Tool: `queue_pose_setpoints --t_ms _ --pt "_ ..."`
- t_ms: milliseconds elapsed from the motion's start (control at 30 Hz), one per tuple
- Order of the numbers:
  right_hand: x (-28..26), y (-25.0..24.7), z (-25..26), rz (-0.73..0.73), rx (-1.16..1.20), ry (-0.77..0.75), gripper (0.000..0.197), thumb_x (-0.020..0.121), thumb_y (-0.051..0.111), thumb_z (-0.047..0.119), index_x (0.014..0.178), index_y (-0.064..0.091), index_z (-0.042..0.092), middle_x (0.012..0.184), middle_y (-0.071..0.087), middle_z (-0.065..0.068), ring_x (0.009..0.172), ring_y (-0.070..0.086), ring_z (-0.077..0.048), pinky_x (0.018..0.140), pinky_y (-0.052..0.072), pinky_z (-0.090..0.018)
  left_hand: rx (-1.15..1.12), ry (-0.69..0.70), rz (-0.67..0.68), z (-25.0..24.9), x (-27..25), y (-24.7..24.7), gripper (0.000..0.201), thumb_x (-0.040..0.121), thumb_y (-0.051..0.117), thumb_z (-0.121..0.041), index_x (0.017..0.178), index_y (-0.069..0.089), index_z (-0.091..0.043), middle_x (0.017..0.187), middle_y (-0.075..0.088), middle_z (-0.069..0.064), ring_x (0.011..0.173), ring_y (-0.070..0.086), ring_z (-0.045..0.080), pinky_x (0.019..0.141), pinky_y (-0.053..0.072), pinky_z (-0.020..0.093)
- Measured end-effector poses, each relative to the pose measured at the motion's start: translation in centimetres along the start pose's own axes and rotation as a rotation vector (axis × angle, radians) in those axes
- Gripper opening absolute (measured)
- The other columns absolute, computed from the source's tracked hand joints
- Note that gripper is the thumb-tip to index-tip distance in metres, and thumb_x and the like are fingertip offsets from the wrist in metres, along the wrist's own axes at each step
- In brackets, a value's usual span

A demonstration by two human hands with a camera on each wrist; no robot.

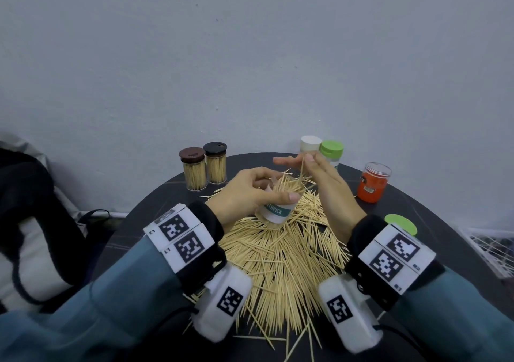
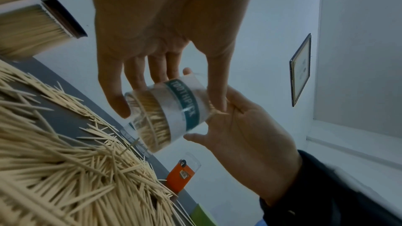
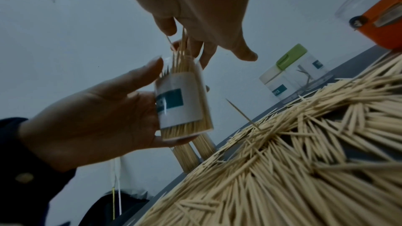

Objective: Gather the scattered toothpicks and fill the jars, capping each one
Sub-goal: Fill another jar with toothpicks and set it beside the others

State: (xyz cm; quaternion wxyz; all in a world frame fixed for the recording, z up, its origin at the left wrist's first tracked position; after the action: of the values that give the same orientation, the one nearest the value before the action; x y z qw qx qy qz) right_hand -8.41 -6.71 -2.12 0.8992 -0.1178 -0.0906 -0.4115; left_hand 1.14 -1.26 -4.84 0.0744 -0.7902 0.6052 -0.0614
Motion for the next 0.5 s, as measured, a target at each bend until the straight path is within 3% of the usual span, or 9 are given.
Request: queue_pose_setpoints --t_ms 100,167,233,333,400,500 --pt "-0.2 0.8 -0.9 0.038 0.039 0.046 0.036 0.102 0.027 0.026 0.112 0.05 0.0 0.103 0.065 0.014 0.081 0.06 0.015 0.066 0.045 -0.003 0.071 0.005 0.083 -0.1 -0.3 1.0 0.054 0.068 0.079 -0.027 0.117 0.057 -0.021 0.112 0.063 0.0 0.108 0.058 0.014 0.09 0.047 0.026" --pt "-0.3 1.2 -1.4 0.052 0.019 0.055 0.031 0.102 0.027 0.025 0.106 0.05 0.004 0.108 0.063 0.01 0.09 0.06 0.01 0.072 0.049 -0.008 0.105 0.002 0.118 0.0 -0.4 1.4 0.063 0.063 0.083 -0.033 0.119 0.058 -0.019 0.113 0.064 -0.001 0.11 0.058 0.011 0.095 0.044 0.027" --pt "-0.2 1.0 -1.3 0.035 -0.038 0.024 0.036 0.102 0.023 0.031 0.106 0.053 0.012 0.117 0.062 0.009 0.107 0.055 0.004 0.089 0.042 -0.013 0.102 0.004 0.112 0.0 -0.4 1.3 0.062 0.063 0.083 -0.031 0.118 0.059 -0.014 0.11 0.066 0.003 0.105 0.06 0.01 0.092 0.046 0.026" --pt "0.0 0.5 -0.4 0.036 -0.055 -0.044 0.045 0.097 0.02 0.041 0.116 0.055 0.02 0.124 0.058 0.011 0.113 0.048 0.009 0.085 0.032 -0.002 0.099 0.0 0.081 0.1 -0.2 0.7 0.062 0.062 0.084 -0.032 0.116 0.06 -0.01 0.108 0.067 0.004 0.104 0.061 0.013 0.093 0.047 0.029" --pt "0.1 0.7 0.2 0.094 -0.079 -0.089 0.034 0.097 0.034 0.033 0.118 0.056 0.018 0.123 0.058 0.012 0.109 0.049 0.012 0.083 0.034 0.003 0.097 -0.008 0.084 0.1 -0.2 0.7 0.056 0.067 0.082 -0.027 0.116 0.06 -0.011 0.106 0.067 0.002 0.103 0.061 0.014 0.093 0.047 0.029" --pt "0.0 1.5 0.5 0.191 -0.142 -0.149 0.018 0.094 0.05 0.014 0.106 0.062 0.013 0.117 0.064 0.006 0.11 0.056 -0.001 0.095 0.043 -0.016 0.09 -0.02 0.095 0.3 -0.1 0.8 0.044 0.072 0.079 -0.02 0.112 0.06 -0.016 0.106 0.067 0.002 0.102 0.062 0.014 0.084 0.049 0.023"
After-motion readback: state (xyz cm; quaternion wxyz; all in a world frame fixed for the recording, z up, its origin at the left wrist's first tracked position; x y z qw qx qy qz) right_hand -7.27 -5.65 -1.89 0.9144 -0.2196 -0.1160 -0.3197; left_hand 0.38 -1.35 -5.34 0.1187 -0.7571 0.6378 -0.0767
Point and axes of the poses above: each hand's wrist, its own x-axis towards the middle knuckle, its own y-axis out of the palm, z = x × y, the point moved 9 cm from there along x, towards the middle knuckle
